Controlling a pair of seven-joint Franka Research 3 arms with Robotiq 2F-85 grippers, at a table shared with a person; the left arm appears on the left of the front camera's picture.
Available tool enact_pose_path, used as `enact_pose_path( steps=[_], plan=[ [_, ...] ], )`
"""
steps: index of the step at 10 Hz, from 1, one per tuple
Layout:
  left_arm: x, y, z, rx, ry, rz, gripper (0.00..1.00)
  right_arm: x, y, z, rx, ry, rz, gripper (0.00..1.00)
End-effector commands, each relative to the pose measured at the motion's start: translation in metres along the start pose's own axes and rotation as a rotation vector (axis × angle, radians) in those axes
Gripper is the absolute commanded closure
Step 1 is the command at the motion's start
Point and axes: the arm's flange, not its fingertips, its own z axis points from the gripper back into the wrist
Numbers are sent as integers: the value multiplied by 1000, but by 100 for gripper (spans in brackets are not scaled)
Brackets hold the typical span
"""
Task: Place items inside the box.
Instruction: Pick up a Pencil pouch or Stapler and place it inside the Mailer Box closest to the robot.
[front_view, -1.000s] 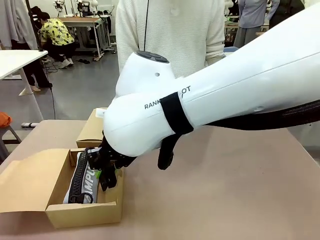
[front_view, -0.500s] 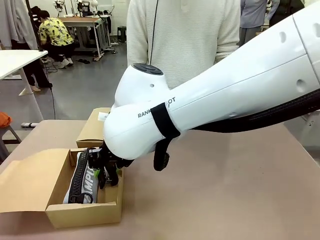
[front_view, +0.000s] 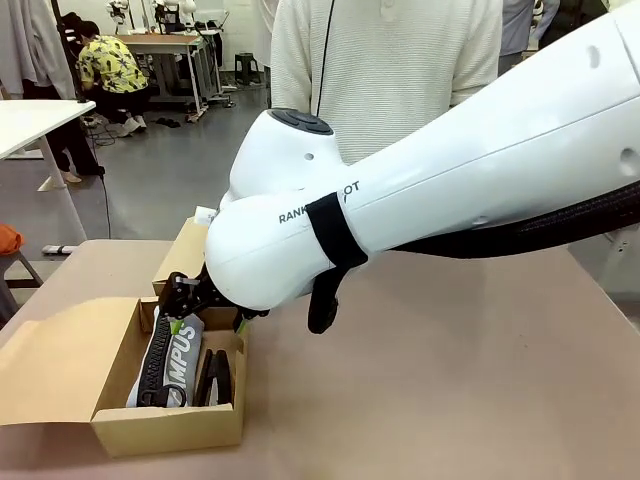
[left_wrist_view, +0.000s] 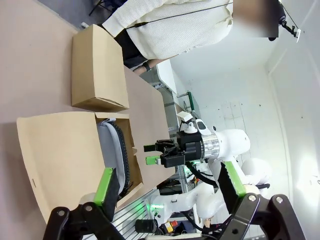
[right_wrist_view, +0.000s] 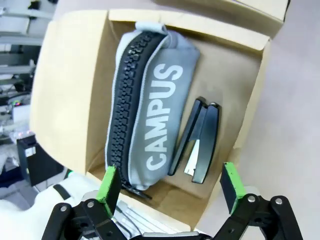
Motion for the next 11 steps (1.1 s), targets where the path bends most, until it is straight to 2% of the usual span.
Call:
enact_pose_path(
  steps=[1, 2, 3, 4, 5, 6, 8, 10, 11],
  plan=[
    [1, -2, 0, -20, -7, -18, 0, -13, -15, 14, 41, -33, -23, 0],
    [1, -2, 0, -20, -7, -18, 0, -21, -31, 36, 86, -7, 13, 0],
    [1, -2, 0, -20, -7, -18, 0, -30, -61, 70, 111, 85, 28, 0],
    [1, -2, 0, -20, -7, -18, 0, -45, -108, 115, 195, 168, -7, 0],
    [1, -2, 0, -20, -7, -18, 0, -61, -151, 152, 285, 206, -79, 0],
    [1, -2, 0, -20, -7, -18, 0, -78, -189, 185, 408, 171, -123, 0],
    [1, -2, 0, -20, -7, -18, 0, -110, -258, 225, 499, 53, -257, 0],
    [1, -2, 0, -20, -7, -18, 0, -148, -333, 258, 707, 0, -294, 0],
    [1, -2, 0, -20, -7, -18, 0, -172, -365, 268, 752, -4, -337, 0]
  ],
)
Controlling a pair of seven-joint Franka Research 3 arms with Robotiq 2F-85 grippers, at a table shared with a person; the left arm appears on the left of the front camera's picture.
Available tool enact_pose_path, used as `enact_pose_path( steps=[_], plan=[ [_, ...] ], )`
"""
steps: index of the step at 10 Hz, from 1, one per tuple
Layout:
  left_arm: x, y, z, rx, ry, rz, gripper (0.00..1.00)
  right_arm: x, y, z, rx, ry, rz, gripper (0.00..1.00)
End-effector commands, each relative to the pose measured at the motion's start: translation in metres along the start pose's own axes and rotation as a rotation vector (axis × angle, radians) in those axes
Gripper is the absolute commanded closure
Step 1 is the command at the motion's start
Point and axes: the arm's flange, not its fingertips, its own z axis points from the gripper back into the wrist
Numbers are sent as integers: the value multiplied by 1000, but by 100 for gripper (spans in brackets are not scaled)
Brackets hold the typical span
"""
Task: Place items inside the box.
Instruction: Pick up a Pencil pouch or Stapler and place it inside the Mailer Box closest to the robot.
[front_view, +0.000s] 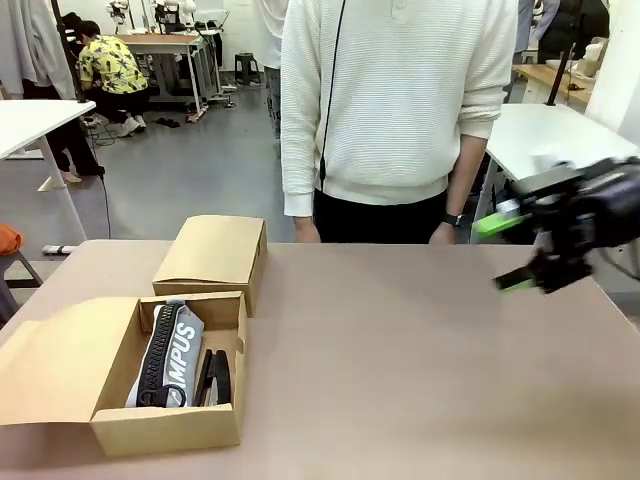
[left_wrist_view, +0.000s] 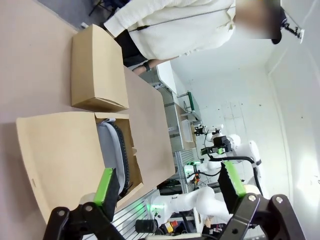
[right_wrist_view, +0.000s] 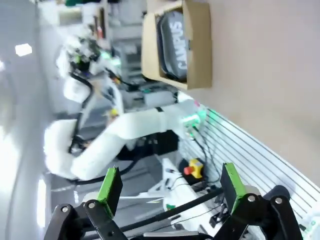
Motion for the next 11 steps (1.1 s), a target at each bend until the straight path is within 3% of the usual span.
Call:
enact_pose_path(
  steps=[1, 3, 5, 6, 11],
  plan=[
    [1, -2, 0, -20, -7, -17, 0, -43, -56, 34, 127, -26, 17, 0],
    [1, -2, 0, -20, -7, -17, 0, -89, -119, 58, 154, -44, -56, 0],
    [1, -2, 0, -20, -7, -17, 0, -115, -165, 21, 7, -6, -84, 0],
    [1, -2, 0, -20, -7, -17, 0, -46, -96, 110, 149, -43, -74, 0],
    [1, -2, 0, -20, -7, -17, 0, -46, -96, 110, 149, -43, -74, 0]
  ],
)
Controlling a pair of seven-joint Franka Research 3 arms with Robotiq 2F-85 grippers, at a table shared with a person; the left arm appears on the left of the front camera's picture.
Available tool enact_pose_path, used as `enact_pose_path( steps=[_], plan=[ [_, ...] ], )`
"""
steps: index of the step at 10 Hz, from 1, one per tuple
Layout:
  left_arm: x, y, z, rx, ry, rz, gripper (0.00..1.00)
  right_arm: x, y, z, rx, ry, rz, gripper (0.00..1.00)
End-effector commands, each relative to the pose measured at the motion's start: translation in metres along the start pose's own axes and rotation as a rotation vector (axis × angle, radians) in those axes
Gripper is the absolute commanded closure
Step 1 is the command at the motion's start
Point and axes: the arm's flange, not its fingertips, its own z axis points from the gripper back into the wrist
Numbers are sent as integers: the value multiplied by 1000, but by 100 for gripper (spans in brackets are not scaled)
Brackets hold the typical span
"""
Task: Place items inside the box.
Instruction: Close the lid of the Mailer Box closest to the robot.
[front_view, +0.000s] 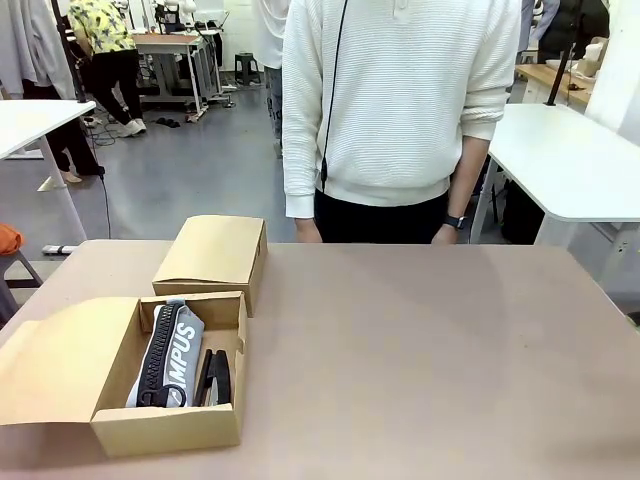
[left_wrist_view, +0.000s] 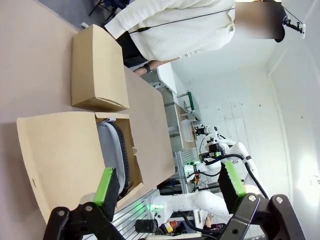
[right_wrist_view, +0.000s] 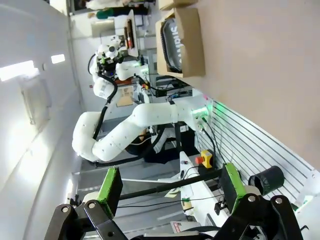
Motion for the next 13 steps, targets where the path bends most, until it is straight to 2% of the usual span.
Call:
enact_pose_path(
  steps=[1, 5, 6, 7, 9, 10, 12, 13],
  plan=[
    [1, -2, 0, -20, -7, -17, 0, -2, 4, 3, 9, -3, -25, 0],
    [0, 0, 0, 0, 0, 0, 0, -2, 4, 3, 9, -3, -25, 0],
    [7, -15, -22, -106, 4, -186, 0, -2, 4, 3, 9, -3, -25, 0],
    [0, -37, -53, -151, 36, -458, 0, -2, 4, 3, 9, -3, -25, 0],
    [-33, -52, -95, -288, 172, -1142, 0, -2, 4, 3, 9, -3, -25, 0],
    [-43, -42, -100, -306, 143, -1409, 0, -2, 4, 3, 9, -3, -25, 0],
    [-37, -17, -105, -319, 165, -1755, 0, -2, 4, 3, 9, -3, -25, 0],
    [-37, -7, -99, -362, 203, -1842, 0, -2, 4, 3, 9, -3, -25, 0]
  ],
)
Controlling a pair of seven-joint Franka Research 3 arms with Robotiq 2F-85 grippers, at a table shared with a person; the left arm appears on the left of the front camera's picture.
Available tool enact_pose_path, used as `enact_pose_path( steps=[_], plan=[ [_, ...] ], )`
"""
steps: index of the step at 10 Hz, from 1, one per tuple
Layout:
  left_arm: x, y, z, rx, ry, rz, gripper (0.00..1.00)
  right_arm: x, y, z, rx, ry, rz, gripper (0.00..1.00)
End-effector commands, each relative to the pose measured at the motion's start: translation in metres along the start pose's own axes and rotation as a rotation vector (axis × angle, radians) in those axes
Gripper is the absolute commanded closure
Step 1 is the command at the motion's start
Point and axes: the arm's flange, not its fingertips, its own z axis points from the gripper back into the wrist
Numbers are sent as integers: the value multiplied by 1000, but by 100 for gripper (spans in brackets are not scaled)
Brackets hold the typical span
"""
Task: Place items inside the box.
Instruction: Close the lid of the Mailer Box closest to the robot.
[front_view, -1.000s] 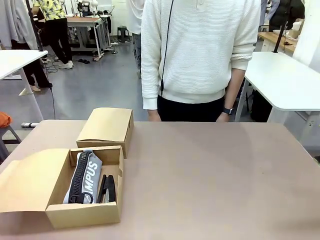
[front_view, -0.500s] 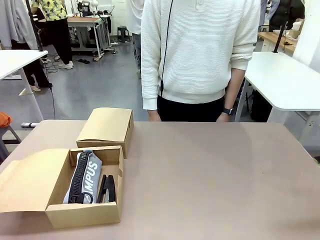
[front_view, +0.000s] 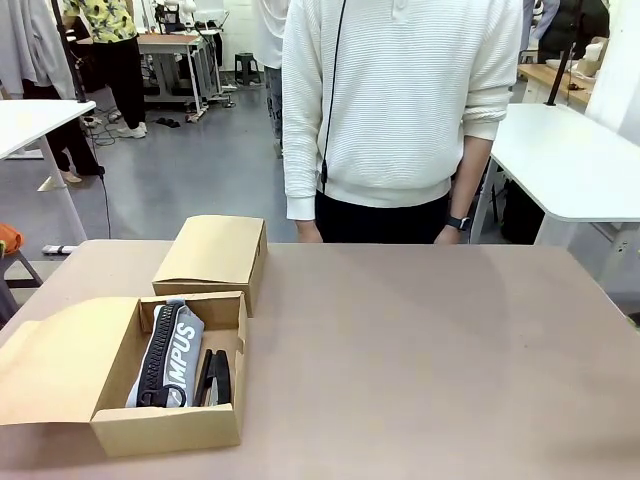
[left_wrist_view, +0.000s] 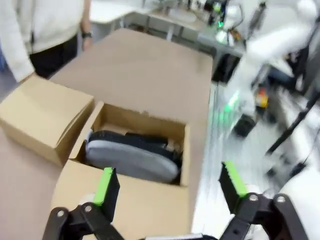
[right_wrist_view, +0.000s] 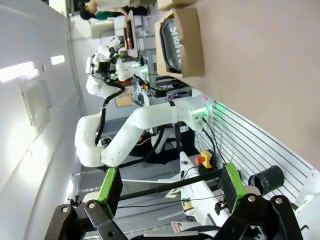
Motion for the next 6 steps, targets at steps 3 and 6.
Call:
enact_pose_path(
  steps=[3, 6],
  plan=[
    [-13, 2, 4, -9, 30, -159, 0, -1, 5, 2, 11, 0, -20, 0],
    [-13, 2, 4, -9, 30, -159, 0, -1, 5, 2, 11, 0, -20, 0]
  ],
)
